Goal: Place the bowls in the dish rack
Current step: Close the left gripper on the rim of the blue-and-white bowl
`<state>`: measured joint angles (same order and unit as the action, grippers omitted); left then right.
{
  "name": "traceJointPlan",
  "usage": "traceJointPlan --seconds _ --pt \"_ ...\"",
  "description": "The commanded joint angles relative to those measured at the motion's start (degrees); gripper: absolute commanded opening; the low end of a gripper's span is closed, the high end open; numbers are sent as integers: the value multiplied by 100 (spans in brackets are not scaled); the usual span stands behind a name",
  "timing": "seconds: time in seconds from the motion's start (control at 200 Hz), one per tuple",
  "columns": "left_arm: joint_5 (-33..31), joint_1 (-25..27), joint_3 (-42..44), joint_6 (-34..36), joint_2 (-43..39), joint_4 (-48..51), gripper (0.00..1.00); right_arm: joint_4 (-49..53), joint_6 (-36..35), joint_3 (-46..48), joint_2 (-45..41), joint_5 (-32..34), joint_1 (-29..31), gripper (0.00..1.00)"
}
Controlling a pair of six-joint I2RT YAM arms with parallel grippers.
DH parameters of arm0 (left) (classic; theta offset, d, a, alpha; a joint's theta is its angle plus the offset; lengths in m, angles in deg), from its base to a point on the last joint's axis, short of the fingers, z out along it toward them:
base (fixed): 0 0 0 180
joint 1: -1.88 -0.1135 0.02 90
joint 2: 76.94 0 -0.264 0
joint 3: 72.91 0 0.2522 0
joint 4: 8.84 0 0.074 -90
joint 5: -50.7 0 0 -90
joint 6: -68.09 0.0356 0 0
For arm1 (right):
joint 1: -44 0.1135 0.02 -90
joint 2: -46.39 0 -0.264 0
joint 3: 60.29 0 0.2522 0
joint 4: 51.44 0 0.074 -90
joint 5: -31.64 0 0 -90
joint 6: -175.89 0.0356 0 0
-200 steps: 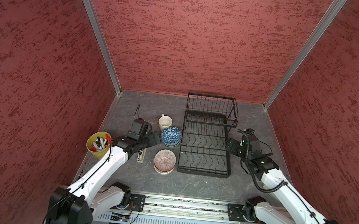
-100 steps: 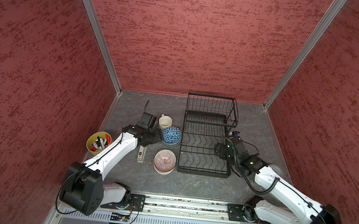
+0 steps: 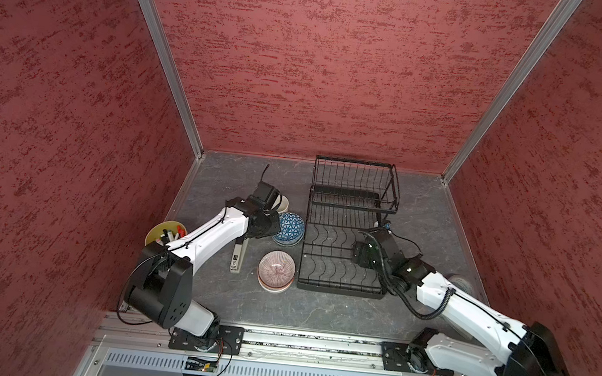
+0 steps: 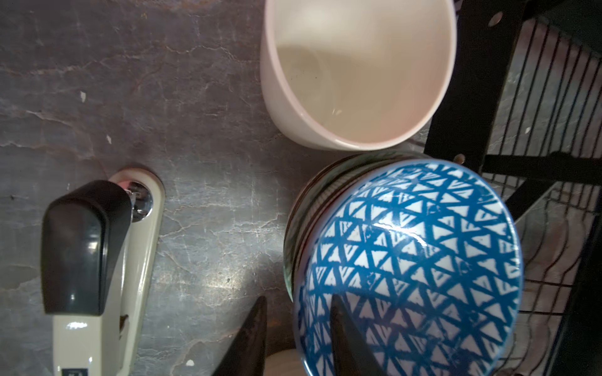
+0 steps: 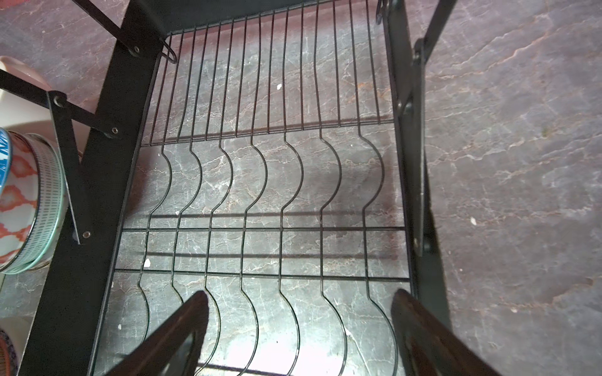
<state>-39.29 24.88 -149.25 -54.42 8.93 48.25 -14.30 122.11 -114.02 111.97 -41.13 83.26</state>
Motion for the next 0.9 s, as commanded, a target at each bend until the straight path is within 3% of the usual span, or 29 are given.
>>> traceJointPlan --seconds 0.0,0.376,0.616,0.897 --pt "-142 87 -227 70 188 133 32 -175 87 -168 -15 201 34 89" --pt "-477 260 -474 149 467 351 9 -329 104 -56 15 157 35 88" --pt "-512 301 -434 172 410 378 0 -463 78 -14 59 72 30 87" --pt "-250 297 -388 262 206 192 0 -691 69 28 121 -152 33 87"
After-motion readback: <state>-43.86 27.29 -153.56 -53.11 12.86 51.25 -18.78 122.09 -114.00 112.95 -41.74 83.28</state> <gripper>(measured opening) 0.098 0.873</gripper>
